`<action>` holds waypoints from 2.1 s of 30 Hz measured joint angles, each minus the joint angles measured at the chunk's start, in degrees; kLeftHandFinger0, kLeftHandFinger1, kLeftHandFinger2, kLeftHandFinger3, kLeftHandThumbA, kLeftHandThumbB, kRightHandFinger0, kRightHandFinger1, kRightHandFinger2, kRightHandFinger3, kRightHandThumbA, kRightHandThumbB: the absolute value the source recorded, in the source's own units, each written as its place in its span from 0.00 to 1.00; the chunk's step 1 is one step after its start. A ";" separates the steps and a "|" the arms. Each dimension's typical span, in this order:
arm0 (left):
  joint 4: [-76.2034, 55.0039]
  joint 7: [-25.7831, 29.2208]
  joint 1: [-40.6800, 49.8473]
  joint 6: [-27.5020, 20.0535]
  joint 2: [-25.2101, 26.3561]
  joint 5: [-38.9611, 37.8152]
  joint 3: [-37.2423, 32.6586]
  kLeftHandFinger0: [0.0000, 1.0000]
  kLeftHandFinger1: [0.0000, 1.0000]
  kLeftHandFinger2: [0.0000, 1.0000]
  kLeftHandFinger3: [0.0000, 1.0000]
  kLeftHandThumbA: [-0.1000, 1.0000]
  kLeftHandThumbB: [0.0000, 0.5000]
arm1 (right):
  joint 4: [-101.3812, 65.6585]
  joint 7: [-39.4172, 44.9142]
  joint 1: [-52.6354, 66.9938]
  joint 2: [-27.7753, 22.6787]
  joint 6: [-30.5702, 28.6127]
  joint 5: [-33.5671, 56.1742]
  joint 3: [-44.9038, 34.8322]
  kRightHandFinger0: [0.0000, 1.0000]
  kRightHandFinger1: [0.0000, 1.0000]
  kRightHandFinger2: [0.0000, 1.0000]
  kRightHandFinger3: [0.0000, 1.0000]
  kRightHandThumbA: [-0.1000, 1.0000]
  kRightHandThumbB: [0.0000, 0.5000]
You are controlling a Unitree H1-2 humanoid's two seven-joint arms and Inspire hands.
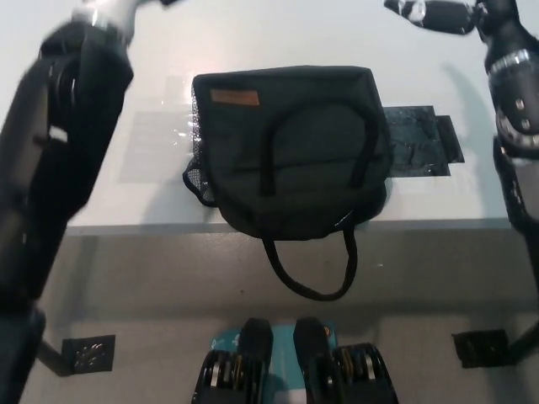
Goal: A soft travel bag is kept infront of the robot in the middle of the desk and the robot uses both its hands to press it to reduce its size
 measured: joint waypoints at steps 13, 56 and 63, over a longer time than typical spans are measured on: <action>-23.06 -1.35 28.68 1.17 -0.90 -5.99 1.45 1.00 1.00 1.00 1.00 1.00 0.38 | -25.63 0.15 25.20 2.06 2.80 3.01 0.48 1.00 1.00 1.00 1.00 1.00 0.64; -20.12 0.44 72.96 -19.81 -8.57 -20.10 6.33 1.00 1.00 1.00 1.00 1.00 0.55 | -22.27 2.11 68.64 9.60 -17.49 15.47 5.04 1.00 1.00 1.00 1.00 1.00 0.51; -20.19 0.04 72.97 -19.73 -8.55 -20.28 6.52 1.00 1.00 1.00 1.00 1.00 0.51 | -21.24 2.60 68.14 9.67 -18.72 15.52 4.69 1.00 1.00 1.00 1.00 1.00 0.49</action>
